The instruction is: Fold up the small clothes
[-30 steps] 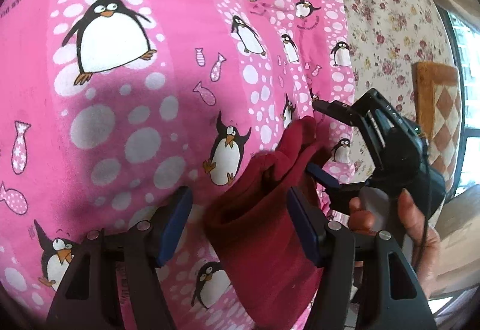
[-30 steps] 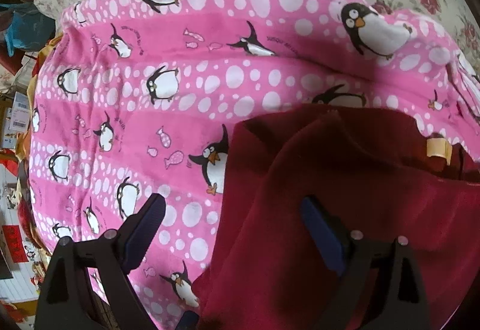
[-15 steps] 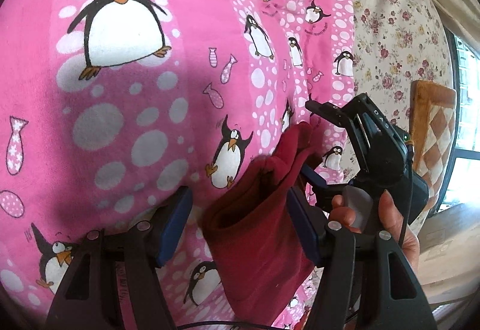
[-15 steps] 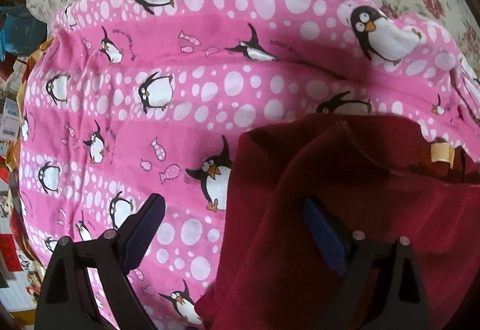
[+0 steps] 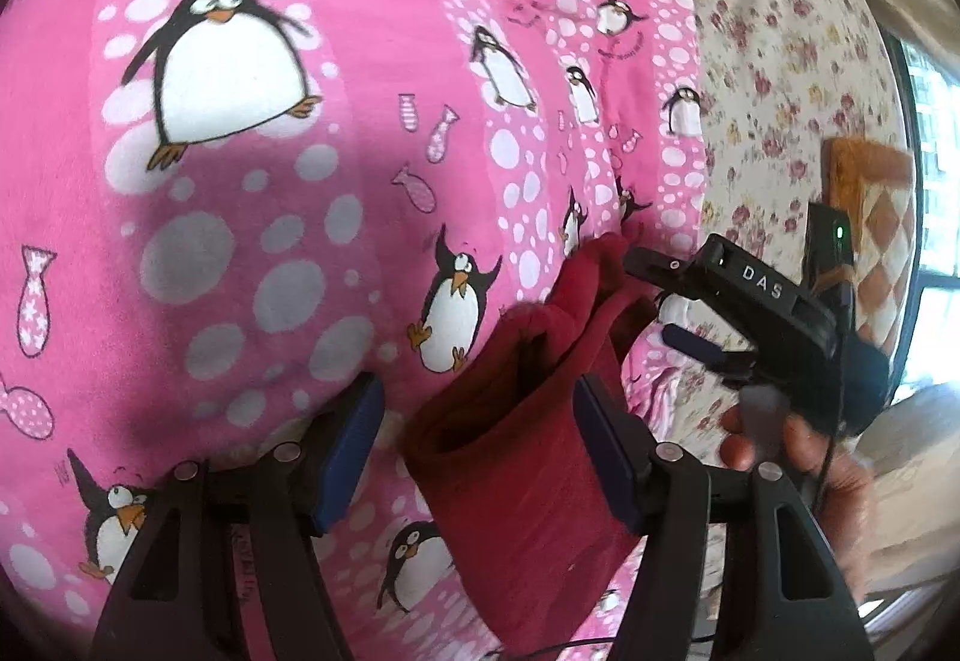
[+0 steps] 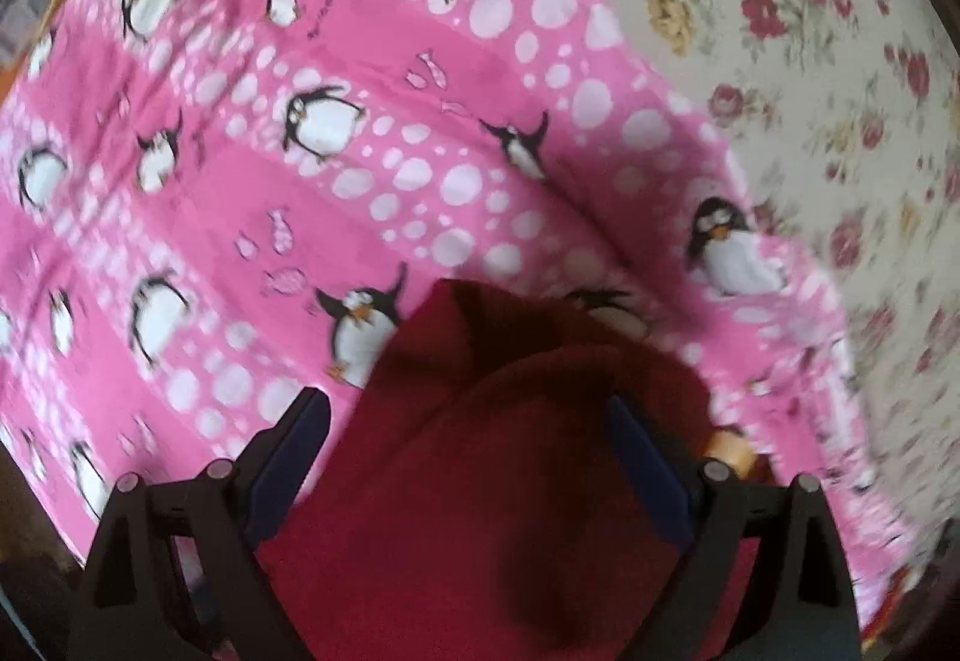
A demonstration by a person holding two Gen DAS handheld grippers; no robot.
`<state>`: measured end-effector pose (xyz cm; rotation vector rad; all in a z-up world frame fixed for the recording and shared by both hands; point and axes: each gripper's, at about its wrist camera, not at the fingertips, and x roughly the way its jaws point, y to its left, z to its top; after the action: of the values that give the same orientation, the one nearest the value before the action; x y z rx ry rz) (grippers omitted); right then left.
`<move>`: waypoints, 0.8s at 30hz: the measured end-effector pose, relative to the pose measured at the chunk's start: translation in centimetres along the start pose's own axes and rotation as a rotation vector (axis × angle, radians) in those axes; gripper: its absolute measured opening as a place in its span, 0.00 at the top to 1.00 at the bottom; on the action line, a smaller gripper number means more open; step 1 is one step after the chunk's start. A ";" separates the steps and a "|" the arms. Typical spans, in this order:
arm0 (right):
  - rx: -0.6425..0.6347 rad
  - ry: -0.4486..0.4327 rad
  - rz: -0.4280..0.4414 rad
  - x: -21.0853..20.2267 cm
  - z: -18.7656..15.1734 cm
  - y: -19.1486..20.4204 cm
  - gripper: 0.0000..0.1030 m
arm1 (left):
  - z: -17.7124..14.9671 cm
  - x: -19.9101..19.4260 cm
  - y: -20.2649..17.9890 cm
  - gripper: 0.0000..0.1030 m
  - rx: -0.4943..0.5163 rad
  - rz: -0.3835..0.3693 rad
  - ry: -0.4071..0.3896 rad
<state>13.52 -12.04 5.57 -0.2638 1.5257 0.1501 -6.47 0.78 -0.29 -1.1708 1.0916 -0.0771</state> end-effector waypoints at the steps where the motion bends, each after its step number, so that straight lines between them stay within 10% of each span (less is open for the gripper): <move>1: -0.005 0.008 -0.025 -0.2 0.3 0.1 0.07 | -0.1 0.0 -0.4 0.56 0.028 0.015 0.000; 8: -0.168 -0.005 -0.181 -2.3 1.6 1.4 0.07 | -1.6 -0.6 -3.6 0.56 0.324 0.129 0.018; 15: -0.435 0.047 -0.214 -3.6 1.2 4.2 0.08 | -5.7 -0.3 -8.0 0.56 0.854 0.316 -0.013; 24: -0.982 0.135 -0.304 -2.7 -3.2 7.2 0.08 | -6.0 1.4 -6.7 0.57 0.973 0.371 0.079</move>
<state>8.47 -5.79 7.66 -1.2950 1.4204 0.6464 -6.92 -7.18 4.06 -0.0920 1.1161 -0.3261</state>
